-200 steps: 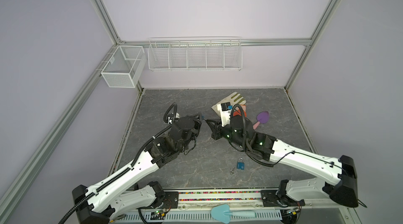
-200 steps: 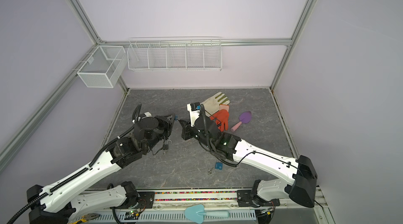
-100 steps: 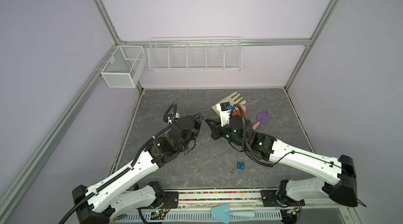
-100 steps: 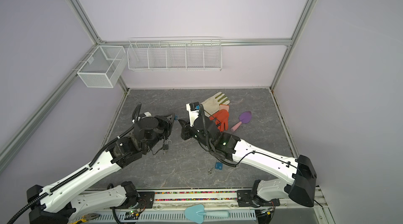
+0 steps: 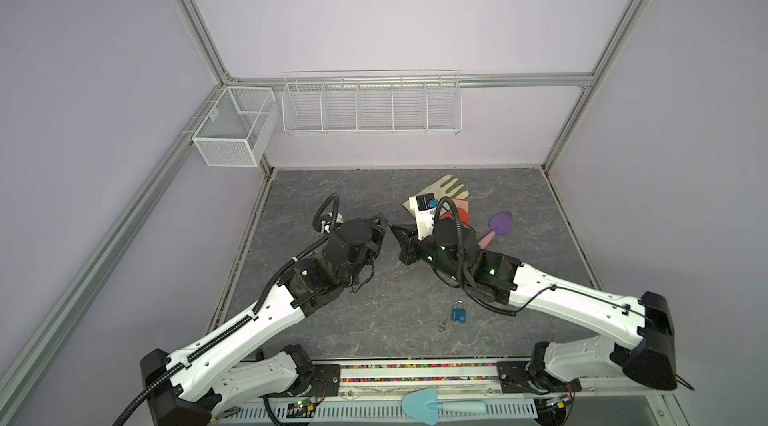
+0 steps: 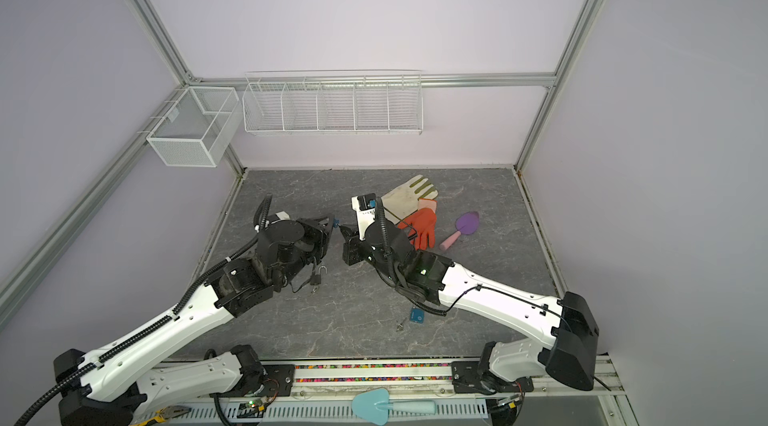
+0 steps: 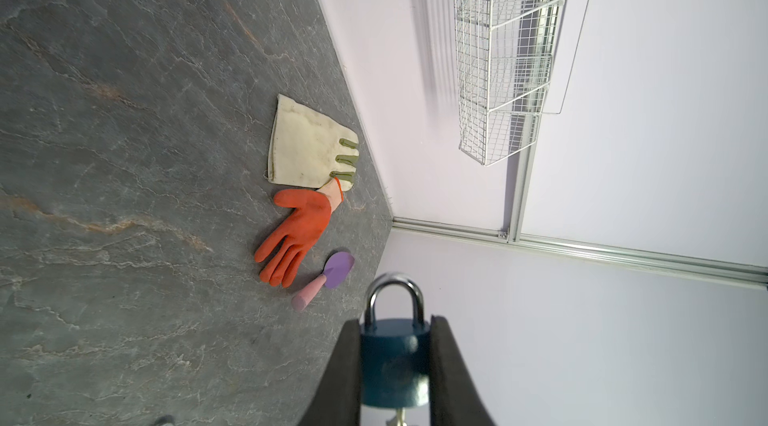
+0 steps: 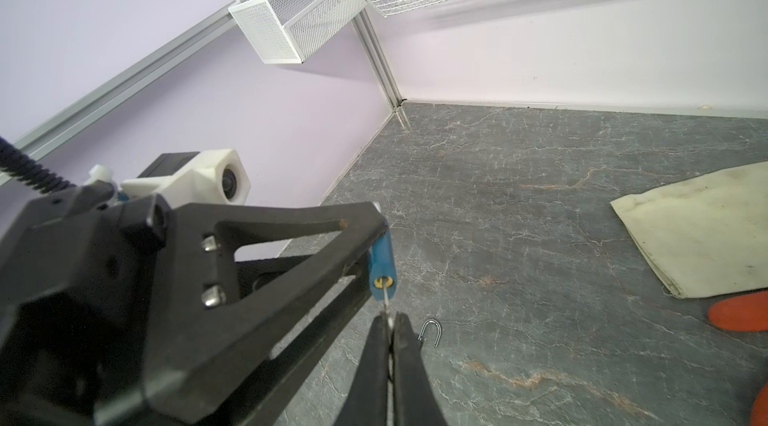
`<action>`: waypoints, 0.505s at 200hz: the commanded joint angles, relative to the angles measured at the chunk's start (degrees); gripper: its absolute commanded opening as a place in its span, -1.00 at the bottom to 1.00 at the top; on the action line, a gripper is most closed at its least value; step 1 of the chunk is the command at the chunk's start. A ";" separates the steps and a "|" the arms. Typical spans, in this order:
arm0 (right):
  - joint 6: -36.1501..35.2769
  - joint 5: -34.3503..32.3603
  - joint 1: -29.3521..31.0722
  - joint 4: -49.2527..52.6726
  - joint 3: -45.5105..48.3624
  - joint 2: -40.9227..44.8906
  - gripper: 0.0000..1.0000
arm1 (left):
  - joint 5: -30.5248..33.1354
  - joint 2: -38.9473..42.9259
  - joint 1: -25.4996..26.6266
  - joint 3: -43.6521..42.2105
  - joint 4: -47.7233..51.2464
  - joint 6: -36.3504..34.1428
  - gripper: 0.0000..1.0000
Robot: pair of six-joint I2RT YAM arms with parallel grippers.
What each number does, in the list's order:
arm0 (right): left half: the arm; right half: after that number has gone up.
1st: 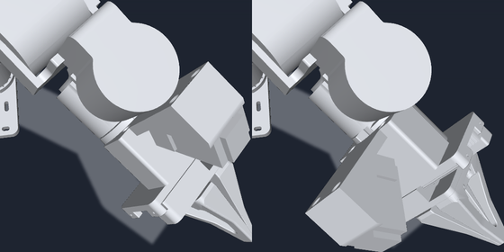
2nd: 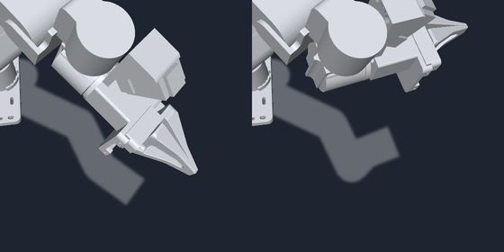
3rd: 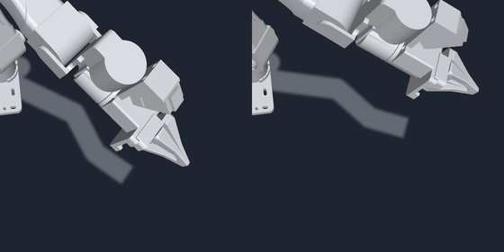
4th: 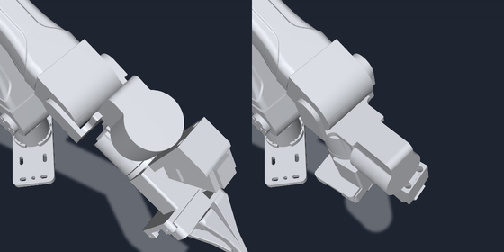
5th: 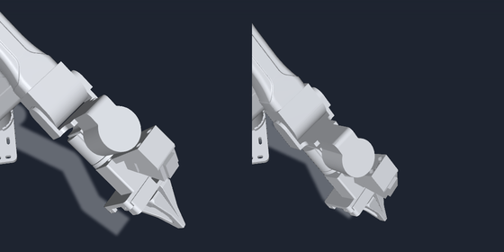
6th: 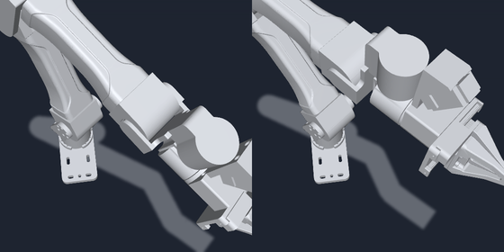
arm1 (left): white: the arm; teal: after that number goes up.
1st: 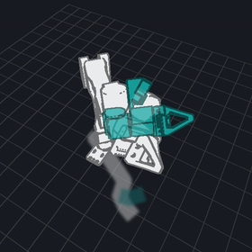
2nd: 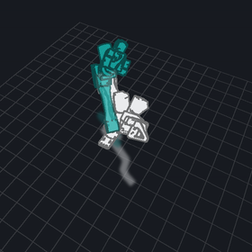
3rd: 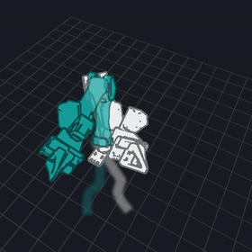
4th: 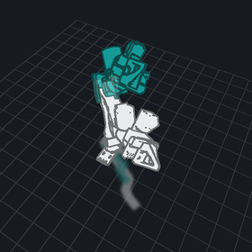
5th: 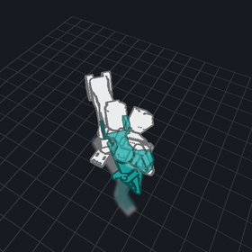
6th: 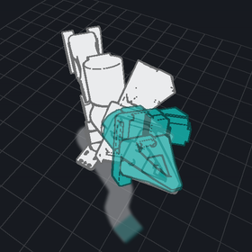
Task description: Unlock with the key
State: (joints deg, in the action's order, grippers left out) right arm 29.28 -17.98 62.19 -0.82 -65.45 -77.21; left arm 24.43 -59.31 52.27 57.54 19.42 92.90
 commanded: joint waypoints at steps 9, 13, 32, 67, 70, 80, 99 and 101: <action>-2.91 1.13 1.90 -0.94 -3.38 -1.88 -0.87 | -1.21 -0.37 0.38 2.31 -0.79 -0.66 -1.00; -2.83 0.83 1.96 -0.94 -3.23 -1.91 -0.87 | -1.33 -0.35 0.38 2.31 -0.90 -0.55 -1.00; -2.24 -1.27 1.59 0.49 -2.75 -2.23 -0.87 | -2.63 0.03 0.44 2.22 -2.05 -0.76 -1.00; -4.49 0.57 1.56 0.01 -3.28 -3.81 -0.87 | -4.99 0.30 0.41 3.48 -0.13 -1.87 -1.00; -4.69 0.64 1.58 -0.38 -3.16 -3.87 -0.87 | -5.20 0.37 0.38 3.38 -0.27 -1.61 -1.00; -5.80 2.06 1.59 -2.73 -2.14 -3.82 -0.87 | -6.12 0.69 0.38 2.74 -1.24 -0.71 -1.00; -5.17 4.71 1.61 -3.93 -2.22 -4.23 -0.87 | -7.17 0.87 0.38 2.25 -2.60 0.08 -1.00; -5.08 5.01 1.61 -4.10 -2.22 -4.28 -0.87 | -7.26 0.93 0.38 2.30 -2.56 0.08 -1.00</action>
State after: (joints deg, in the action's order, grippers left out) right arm 25.65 -19.20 62.89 -0.45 -67.61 -79.57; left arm 24.56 -59.20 51.46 58.33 20.88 91.70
